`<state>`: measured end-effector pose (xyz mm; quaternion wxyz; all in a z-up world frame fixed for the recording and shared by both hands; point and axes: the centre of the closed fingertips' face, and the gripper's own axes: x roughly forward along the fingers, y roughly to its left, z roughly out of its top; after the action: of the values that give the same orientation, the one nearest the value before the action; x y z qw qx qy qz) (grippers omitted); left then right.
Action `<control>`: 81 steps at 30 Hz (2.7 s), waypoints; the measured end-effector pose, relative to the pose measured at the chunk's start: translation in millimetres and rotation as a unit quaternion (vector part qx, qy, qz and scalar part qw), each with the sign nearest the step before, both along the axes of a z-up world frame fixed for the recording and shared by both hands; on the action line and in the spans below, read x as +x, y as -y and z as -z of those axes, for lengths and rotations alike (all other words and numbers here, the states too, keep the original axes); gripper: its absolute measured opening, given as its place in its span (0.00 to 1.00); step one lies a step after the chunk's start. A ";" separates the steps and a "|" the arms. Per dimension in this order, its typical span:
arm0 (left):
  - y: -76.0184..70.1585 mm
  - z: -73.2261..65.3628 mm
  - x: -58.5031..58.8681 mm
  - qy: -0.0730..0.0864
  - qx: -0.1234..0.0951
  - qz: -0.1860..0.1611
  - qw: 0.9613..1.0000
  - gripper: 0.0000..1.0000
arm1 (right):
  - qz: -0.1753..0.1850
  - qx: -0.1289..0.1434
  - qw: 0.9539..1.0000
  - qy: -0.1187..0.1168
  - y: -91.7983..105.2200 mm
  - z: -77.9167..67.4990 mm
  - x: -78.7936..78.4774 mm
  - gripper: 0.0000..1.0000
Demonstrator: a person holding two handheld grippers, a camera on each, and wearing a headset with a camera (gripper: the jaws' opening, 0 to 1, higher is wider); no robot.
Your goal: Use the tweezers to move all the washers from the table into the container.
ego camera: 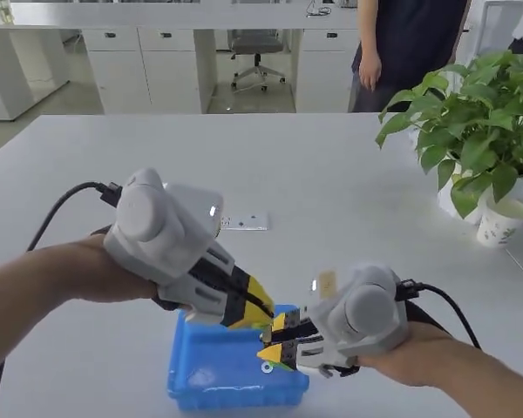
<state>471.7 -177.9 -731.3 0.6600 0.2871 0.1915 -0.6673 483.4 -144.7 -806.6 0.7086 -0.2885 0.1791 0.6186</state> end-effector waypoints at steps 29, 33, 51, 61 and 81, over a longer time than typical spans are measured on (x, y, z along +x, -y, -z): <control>-8.8 -5.6 -42.6 -0.011 0.011 0.006 1.000 0.06 | -0.007 0.003 1.000 0.004 -7.7 -5.9 -43.7 0.11; -10.4 -3.7 -48.2 -0.016 0.009 0.008 1.000 0.06 | -0.009 0.004 1.000 -0.001 -8.8 -4.0 -49.6 0.11; -19.0 20.5 -72.4 -0.038 0.010 0.008 0.999 0.06 | -0.015 0.001 1.000 -0.025 -14.2 19.7 -78.6 0.11; -22.5 32.2 -83.3 -0.045 0.016 0.006 0.999 0.06 | -0.019 0.003 0.999 -0.040 -19.6 31.5 -91.0 0.11; -24.9 47.2 -94.3 -0.057 0.025 0.005 0.998 0.06 | -0.020 0.006 0.998 -0.063 -24.0 46.2 -105.2 0.12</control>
<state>377.4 -153.0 -778.4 0.6370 0.2662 0.2441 -0.6810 378.2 -120.7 -852.8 0.6854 -0.2478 0.2139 0.6504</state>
